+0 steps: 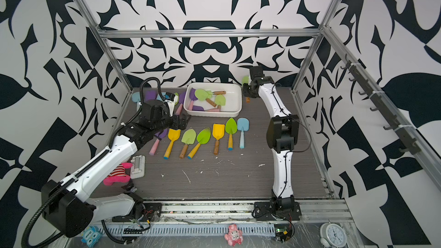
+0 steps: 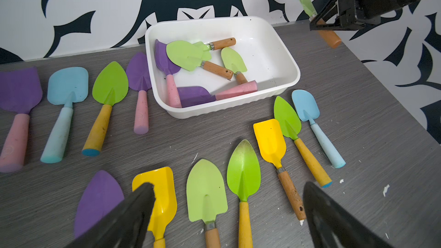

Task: Take the shovel out of the storage box
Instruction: Place the shovel at the center of the board.

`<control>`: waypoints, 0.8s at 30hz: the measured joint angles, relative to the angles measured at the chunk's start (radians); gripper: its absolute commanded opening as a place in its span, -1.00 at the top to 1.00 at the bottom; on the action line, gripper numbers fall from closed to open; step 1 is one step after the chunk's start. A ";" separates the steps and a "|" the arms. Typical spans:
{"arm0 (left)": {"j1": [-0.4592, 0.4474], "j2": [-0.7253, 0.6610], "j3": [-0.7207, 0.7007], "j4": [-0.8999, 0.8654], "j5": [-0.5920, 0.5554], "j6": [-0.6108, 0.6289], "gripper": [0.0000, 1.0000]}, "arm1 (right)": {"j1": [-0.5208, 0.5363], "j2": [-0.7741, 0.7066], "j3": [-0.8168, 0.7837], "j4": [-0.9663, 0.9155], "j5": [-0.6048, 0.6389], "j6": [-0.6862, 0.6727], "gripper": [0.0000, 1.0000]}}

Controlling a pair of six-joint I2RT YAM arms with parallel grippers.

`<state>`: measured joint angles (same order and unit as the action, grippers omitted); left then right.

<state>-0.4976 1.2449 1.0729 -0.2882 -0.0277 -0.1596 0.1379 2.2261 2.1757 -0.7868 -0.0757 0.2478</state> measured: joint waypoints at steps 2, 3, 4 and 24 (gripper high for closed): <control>0.000 0.000 0.000 0.000 0.002 0.000 -0.99 | -0.012 0.000 -0.006 0.000 0.000 0.005 1.00; 0.000 0.000 0.000 0.000 0.002 0.000 -0.99 | -0.016 0.000 -0.006 0.002 0.000 0.008 1.00; 0.000 0.001 0.000 0.000 0.002 0.000 -0.99 | -0.021 0.000 -0.006 0.005 -0.001 0.010 1.00; 0.000 0.001 0.000 -0.001 0.003 0.000 -0.99 | -0.061 0.138 0.000 0.026 -0.021 0.033 1.00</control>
<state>-0.4976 1.2461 1.0729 -0.2890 -0.0246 -0.1596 0.0772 2.3642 2.1761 -0.7605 -0.0963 0.2810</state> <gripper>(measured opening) 0.994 0.246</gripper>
